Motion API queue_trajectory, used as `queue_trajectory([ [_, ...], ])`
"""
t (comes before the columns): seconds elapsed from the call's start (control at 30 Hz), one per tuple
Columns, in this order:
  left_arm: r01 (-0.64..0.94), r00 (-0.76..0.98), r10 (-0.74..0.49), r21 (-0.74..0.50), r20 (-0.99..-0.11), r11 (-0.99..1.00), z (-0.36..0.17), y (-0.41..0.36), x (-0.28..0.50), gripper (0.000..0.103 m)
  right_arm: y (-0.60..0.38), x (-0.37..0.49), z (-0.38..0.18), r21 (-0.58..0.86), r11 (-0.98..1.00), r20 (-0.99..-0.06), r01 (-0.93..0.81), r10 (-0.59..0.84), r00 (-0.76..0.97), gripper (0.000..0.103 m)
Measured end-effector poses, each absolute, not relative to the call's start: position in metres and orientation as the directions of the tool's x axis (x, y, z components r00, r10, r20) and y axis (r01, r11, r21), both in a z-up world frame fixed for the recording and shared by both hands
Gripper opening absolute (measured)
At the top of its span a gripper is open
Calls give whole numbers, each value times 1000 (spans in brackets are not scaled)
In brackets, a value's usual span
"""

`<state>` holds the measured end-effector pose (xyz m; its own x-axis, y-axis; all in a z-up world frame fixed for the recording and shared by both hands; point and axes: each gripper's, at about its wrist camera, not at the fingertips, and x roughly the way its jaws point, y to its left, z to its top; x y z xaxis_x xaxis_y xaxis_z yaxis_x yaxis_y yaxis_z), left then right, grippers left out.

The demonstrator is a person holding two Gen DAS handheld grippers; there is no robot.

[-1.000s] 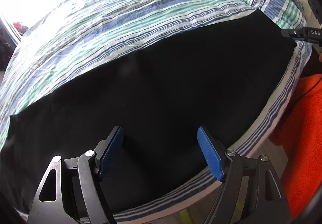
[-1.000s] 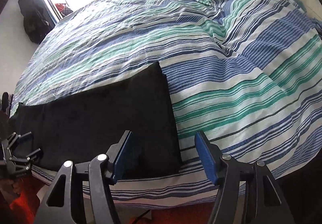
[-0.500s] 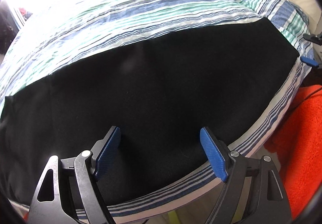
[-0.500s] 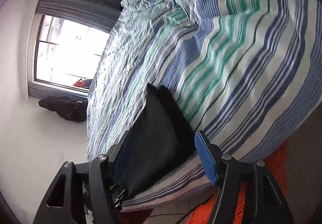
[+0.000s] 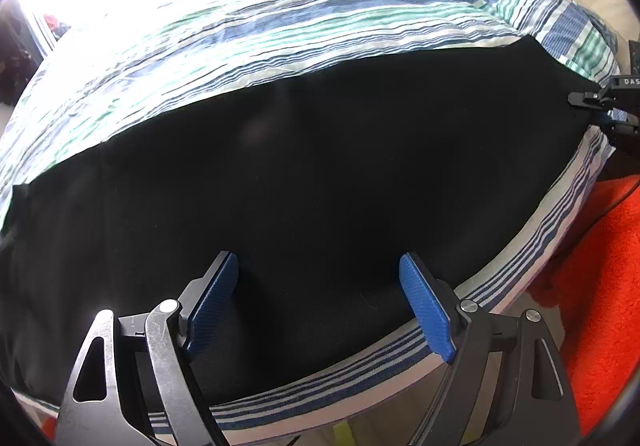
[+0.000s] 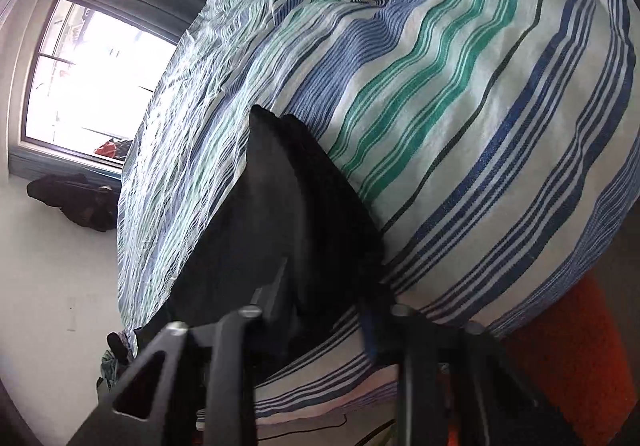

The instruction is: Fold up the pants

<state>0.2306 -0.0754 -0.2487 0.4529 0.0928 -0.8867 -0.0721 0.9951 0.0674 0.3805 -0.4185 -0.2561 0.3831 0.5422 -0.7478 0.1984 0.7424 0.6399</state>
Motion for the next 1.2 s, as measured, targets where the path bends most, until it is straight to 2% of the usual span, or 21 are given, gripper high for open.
queue_trajectory([
  [0.17, -82, 444, 92, 62, -891, 995, -246, -76, 226, 84, -401, 368, -211, 571, 820, -736, 45, 487, 471, 12],
  [0.3, -110, 427, 40, -8, -903, 994, -231, -54, 217, 84, -389, 360, -171, 556, 829, -703, -49, 502, 504, 12],
  [0.43, -257, 464, 32, -100, -885, 961, -202, 7, 195, 83, -349, 346, -106, 511, 829, -644, -228, 545, 537, 12],
  [0.63, -512, 547, 113, -225, -829, 829, -163, 111, 146, 83, -234, 319, -24, 443, 734, -532, -515, 677, 508, 12],
  [0.73, -586, 561, 161, -253, -812, 770, -156, 146, 118, 83, -162, 302, -16, 412, 670, -515, -618, 730, 448, 12],
  [0.83, -640, 546, 200, -250, -814, 727, -159, 173, 97, 83, -93, 287, -39, 425, 616, -510, -663, 768, 386, 13],
  [0.9, -671, 532, 215, -253, -819, 697, -164, 189, 83, 83, -52, 274, -70, 444, 566, -518, -695, 795, 316, 19],
  [0.93, -683, 525, 221, -252, -822, 686, -167, 193, 76, 83, -33, 270, -92, 472, 525, -544, -708, 805, 235, 38],
  [0.97, -693, 515, 228, -245, -827, 678, -171, 198, 70, 83, -19, 266, -115, 500, 502, -588, -705, 795, 150, 64],
  [1.0, -700, 505, 234, -236, -831, 674, -174, 204, 63, 83, -14, 263, -135, 518, 501, -621, -694, 778, 99, 67],
  [1.07, -696, 503, 233, -230, -832, 680, -180, 202, 57, 83, -28, 256, -160, 506, 516, -655, -691, 751, 80, 67],
  [1.2, -610, 571, 165, -280, -804, 741, -183, 181, 51, 80, -88, 243, -177, 318, 589, -732, -743, 651, 203, 67],
])
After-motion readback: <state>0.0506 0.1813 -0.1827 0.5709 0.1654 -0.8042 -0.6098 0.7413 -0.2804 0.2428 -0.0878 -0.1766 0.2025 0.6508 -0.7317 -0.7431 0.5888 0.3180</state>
